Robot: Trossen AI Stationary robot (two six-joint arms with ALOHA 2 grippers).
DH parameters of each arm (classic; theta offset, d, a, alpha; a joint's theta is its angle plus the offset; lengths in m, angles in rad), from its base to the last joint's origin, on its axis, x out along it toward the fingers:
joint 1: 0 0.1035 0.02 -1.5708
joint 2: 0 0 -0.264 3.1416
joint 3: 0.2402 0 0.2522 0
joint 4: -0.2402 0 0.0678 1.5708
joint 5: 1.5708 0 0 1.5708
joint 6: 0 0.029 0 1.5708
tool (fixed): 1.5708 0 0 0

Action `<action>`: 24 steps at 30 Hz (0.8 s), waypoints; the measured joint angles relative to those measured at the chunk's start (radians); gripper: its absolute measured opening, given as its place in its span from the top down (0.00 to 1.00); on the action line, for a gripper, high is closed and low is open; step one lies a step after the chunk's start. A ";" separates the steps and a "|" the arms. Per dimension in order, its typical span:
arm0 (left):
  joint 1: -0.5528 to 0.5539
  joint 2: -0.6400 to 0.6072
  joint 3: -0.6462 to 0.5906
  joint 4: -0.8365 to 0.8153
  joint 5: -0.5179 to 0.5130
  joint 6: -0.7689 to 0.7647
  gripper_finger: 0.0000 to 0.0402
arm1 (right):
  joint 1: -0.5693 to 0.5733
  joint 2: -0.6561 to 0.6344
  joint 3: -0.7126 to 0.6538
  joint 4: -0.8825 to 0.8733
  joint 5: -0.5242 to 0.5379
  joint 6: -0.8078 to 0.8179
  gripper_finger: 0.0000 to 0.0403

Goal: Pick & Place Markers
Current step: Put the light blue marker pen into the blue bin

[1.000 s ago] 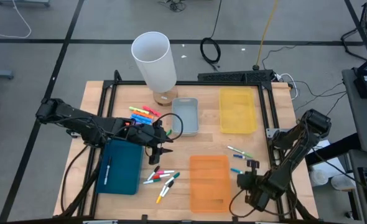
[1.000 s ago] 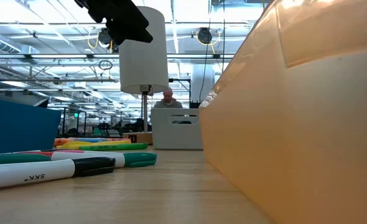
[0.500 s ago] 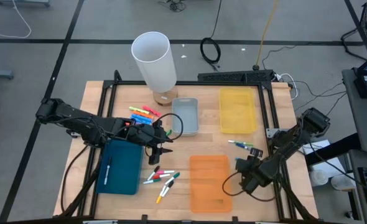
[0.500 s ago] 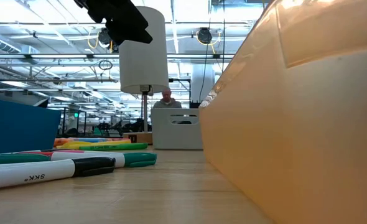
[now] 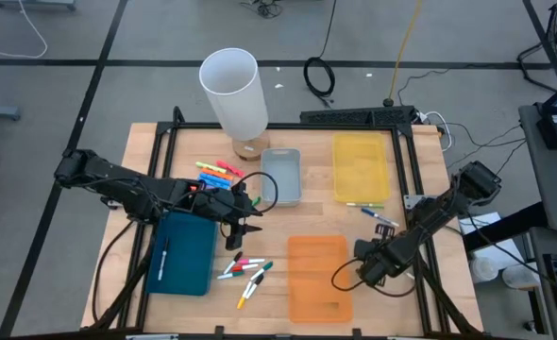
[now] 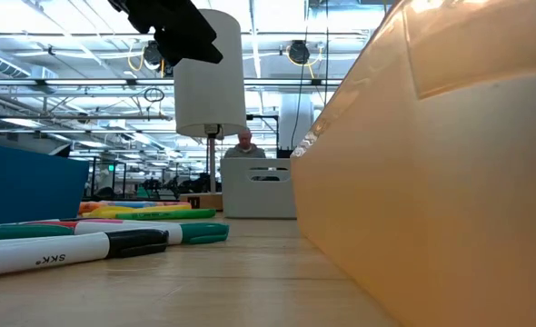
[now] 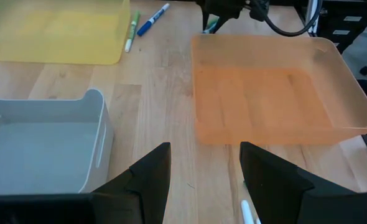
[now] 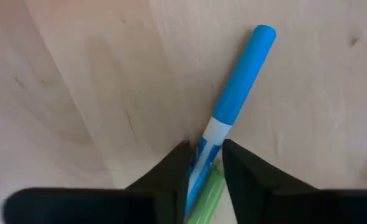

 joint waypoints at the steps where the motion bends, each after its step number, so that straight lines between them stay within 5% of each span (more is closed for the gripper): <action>1: 0.000 0.000 0.000 0.000 0.000 -0.001 0.51 | -0.006 0.000 -0.001 0.003 -0.007 -0.008 0.85; 6: 0.000 0.000 0.000 0.000 0.000 -0.001 0.51 | -0.024 0.001 -0.001 0.012 -0.026 -0.057 0.96; 14: 0.000 0.000 0.000 -0.001 -0.018 -0.001 0.51 | -0.025 -0.028 0.007 0.002 -0.013 -0.084 0.96; 24: 0.000 0.000 0.000 0.007 -0.019 0.025 0.51 | -0.019 -0.335 0.014 -0.034 0.266 0.016 0.97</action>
